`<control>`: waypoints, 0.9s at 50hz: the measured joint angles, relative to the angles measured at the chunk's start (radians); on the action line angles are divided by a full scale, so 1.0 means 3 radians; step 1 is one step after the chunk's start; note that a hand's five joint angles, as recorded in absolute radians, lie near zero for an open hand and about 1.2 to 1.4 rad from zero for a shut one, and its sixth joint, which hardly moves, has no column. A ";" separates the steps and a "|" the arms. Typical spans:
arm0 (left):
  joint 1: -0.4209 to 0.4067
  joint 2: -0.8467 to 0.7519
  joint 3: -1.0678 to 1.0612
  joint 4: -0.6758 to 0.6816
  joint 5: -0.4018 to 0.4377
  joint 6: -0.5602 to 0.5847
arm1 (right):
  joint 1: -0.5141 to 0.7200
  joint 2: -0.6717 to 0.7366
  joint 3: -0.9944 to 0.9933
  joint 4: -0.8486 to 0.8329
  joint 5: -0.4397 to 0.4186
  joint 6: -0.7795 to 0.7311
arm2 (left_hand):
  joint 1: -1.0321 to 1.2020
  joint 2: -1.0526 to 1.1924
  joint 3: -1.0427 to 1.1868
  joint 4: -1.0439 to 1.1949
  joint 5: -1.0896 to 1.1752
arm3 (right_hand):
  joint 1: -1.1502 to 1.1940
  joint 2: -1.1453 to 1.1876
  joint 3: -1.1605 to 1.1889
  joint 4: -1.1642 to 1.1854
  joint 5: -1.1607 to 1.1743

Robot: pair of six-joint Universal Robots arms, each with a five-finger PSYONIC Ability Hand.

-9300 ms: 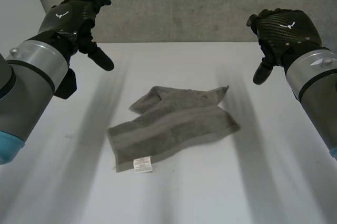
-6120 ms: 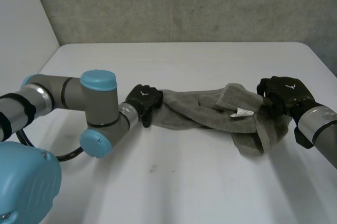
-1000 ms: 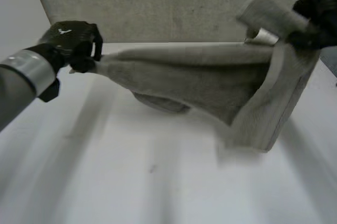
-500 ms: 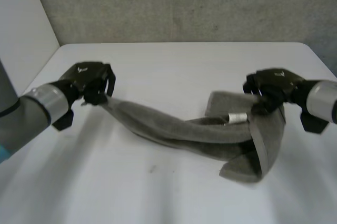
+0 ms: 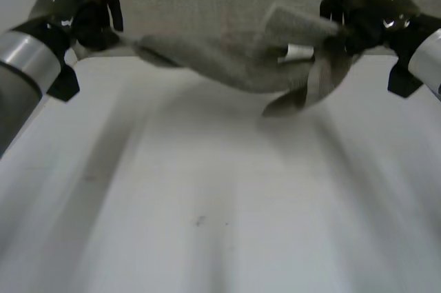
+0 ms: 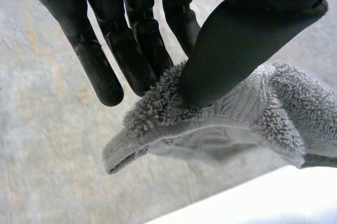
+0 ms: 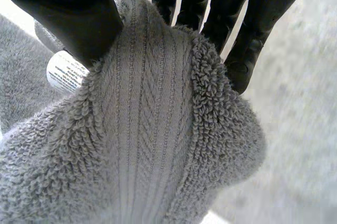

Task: Fold the towel.

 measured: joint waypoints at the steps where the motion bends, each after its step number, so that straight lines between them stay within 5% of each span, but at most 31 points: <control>1: 0.0019 0.0060 -0.0104 -0.0001 0.0045 0.0004 | 0.0000 -0.0008 -0.0014 0.0175 -0.0001 -0.0098 | 0.0000 0.0000 0.0000 0.0000 0.0000 | 0.0002 0.0000 0.0000 0.0000 0.0000; 9: 0.0212 0.0415 -0.0535 0.0012 0.0323 0.0006 | 0.0022 0.0034 -0.0365 0.1152 0.0034 -0.0468 | 0.0000 0.0000 0.0000 0.0001 0.0000 | 0.0007 0.0000 0.0000 0.0000 0.0000; 22: 0.0229 0.0156 -0.0563 0.0110 0.0370 0.0021 | 0.0117 0.1176 -0.1138 0.1323 0.0274 -0.0409 | 0.0000 0.0000 0.0000 0.0002 0.0000 | 0.0007 0.0000 0.0000 0.0000 0.0000; 24: 0.0216 0.0010 -0.0564 0.0134 0.0360 0.0029 | 0.0143 0.1407 -0.1276 0.1314 0.0343 -0.0441 | 0.0000 0.0000 0.0000 0.0002 0.0000 | -0.0579 -0.0594 -0.0589 -0.0634 -0.0588; 27: 0.0177 -0.0275 -0.0562 0.0159 0.0344 0.0067 | 0.0177 0.1840 -0.1575 0.1315 0.0525 -0.0572 | 0.0000 0.0000 0.0000 0.0003 0.0000 | -0.2445 -0.2465 -0.2418 -0.2467 -0.2544; 32: 0.0096 -0.0626 -0.0542 0.0165 0.0318 0.0183 | 0.0184 0.2204 -0.1924 0.1336 0.0843 -0.0797 | 0.0000 0.0000 0.0000 0.0003 0.0000 | -0.3477 -0.3471 -0.3518 -0.3601 -0.3535; 39: 0.0042 -0.0828 -0.0508 0.0167 0.0253 0.0388 | 0.0168 0.1985 -0.1909 0.1308 0.1014 -0.0935 | 0.0000 0.0000 0.0000 0.0003 0.0003 | -0.3550 -0.3477 -0.3533 -0.3607 -0.3535; 45: 0.0050 -0.0795 -0.0486 0.0165 0.0216 0.0446 | 0.0162 0.1318 -0.1280 0.1127 0.0735 -0.1115 | 0.0000 0.0000 0.0000 0.0003 0.0023 | -0.3550 -0.3477 -0.3533 -0.3607 -0.3535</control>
